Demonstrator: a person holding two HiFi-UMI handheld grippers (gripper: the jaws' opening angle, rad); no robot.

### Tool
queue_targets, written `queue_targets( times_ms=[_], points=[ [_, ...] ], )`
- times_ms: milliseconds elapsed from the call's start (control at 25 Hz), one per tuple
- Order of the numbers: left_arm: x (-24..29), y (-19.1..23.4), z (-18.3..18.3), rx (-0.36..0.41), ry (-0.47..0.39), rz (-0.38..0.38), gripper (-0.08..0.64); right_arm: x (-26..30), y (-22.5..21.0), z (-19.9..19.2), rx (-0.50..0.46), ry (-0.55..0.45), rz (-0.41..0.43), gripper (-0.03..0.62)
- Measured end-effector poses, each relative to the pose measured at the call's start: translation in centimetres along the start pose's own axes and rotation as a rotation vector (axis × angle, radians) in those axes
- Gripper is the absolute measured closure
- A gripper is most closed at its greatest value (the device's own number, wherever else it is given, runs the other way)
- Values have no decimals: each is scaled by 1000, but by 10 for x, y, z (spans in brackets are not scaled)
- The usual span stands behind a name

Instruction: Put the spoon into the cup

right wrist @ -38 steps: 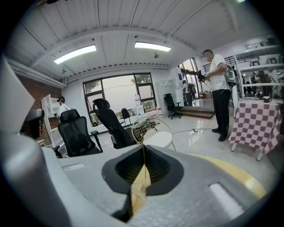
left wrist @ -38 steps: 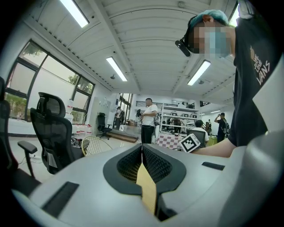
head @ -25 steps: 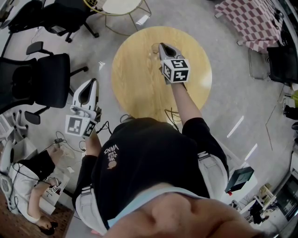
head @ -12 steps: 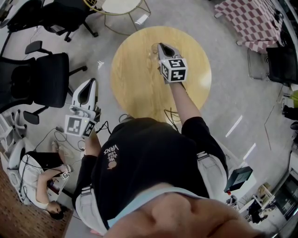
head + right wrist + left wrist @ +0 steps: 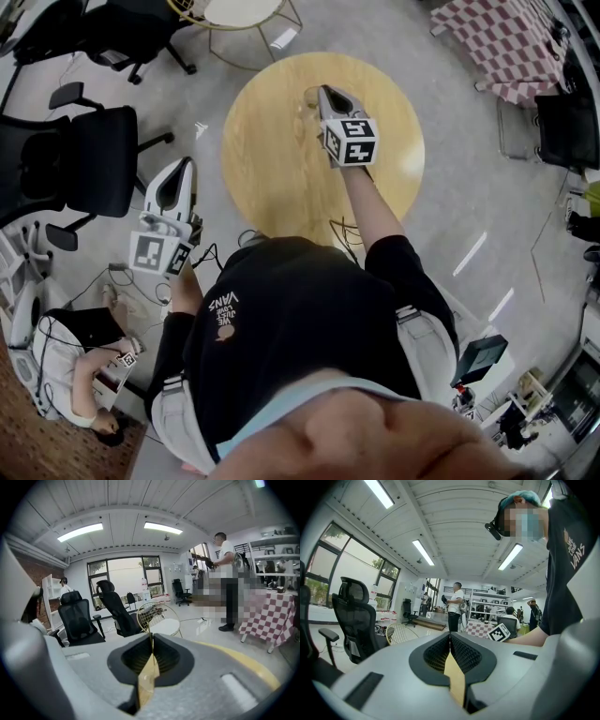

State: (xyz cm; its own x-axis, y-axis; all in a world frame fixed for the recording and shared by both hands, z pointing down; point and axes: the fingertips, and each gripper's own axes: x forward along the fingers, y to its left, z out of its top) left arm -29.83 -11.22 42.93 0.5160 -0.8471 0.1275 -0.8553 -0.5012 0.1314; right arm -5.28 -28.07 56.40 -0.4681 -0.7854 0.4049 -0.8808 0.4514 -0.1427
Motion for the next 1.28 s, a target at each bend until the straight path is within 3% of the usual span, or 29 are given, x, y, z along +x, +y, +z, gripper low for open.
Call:
queue_targets(
  times_ms=[400, 520, 1280],
  points=[
    [-1, -2, -1, -3, -1, 1, 563, -3, -3, 3, 18, -25, -3, 589],
    [-2, -1, -1, -5, -2, 3, 563, -2, -4, 5, 23, -33, -10, 545],
    [-1, -4, -2, -2, -1, -11, 563, -9, -17, 7, 46, -55, -67, 543]
  ],
)
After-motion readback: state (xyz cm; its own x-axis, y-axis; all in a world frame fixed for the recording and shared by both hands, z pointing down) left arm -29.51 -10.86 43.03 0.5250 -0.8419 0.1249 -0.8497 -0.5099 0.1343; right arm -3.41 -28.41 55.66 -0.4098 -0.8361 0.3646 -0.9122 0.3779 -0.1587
